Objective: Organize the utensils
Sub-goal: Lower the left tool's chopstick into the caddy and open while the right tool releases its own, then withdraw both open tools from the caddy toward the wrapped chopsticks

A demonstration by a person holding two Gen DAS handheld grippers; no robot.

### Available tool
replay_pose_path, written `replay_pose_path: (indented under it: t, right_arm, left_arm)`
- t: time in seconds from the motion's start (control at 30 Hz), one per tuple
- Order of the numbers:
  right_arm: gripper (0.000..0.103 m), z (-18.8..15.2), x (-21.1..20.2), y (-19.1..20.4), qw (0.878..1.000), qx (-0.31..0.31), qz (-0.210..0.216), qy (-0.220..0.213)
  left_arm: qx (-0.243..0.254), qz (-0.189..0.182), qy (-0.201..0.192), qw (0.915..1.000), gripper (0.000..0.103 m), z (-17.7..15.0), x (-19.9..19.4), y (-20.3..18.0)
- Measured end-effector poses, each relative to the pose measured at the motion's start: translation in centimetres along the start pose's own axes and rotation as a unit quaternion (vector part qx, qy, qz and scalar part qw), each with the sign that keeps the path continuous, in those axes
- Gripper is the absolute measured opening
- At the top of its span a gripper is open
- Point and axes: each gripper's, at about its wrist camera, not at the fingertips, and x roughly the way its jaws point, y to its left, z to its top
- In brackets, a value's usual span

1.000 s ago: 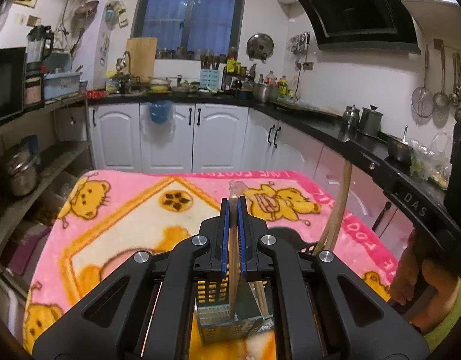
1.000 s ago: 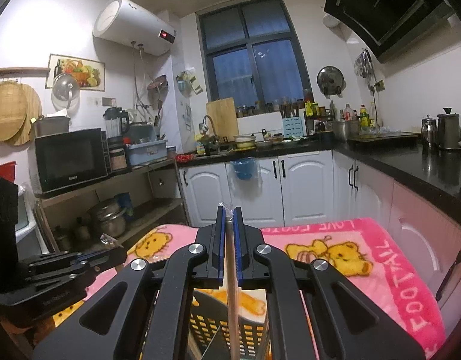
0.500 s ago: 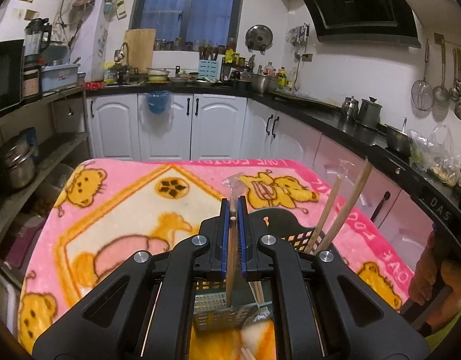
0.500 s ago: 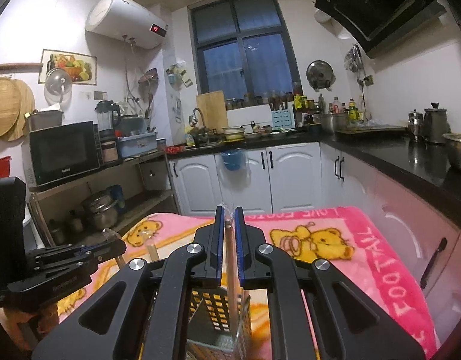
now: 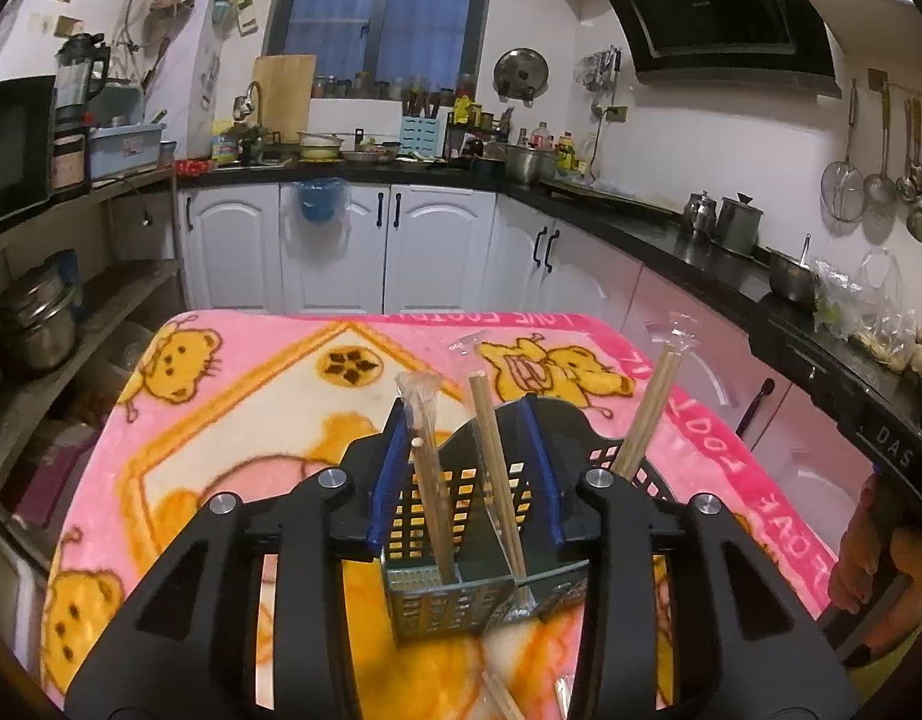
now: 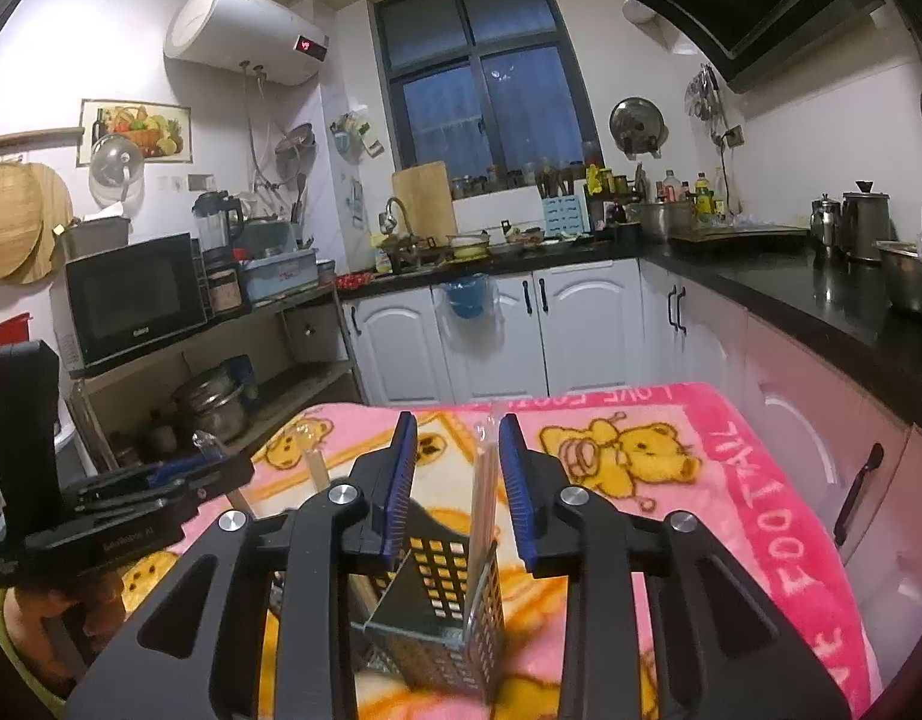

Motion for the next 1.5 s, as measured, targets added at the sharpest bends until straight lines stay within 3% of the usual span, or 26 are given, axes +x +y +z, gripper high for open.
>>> replay_pose_path:
  t: [0.13,0.5,0.8,1.5]
  right_arm:
    - [0.039,-0.2,-0.8,0.1,1.000,-0.002,0.000,0.014]
    - [0.046,-1.7,-2.8,0.6,0.998,-0.011,-0.001,0.063]
    - [0.054,-3.2,-4.4,0.6,0.997,-0.006,-0.004,0.081]
    - [0.058,-6.5,-6.8,-1.0,0.993,-0.010,-0.016,0.120]
  left_arm:
    - [-0.006,-0.004,0.000,1.0000,0.042,-0.1,-0.9,0.2]
    - [-0.025,-0.022,-0.001,0.9994,0.072,-1.4,-3.7,0.5]
    - [-0.024,-0.039,0.002,0.9989,0.087,-2.7,-4.9,-0.3]
    - [0.001,-0.065,0.041,0.9970,0.090,-6.5,-5.4,-2.4]
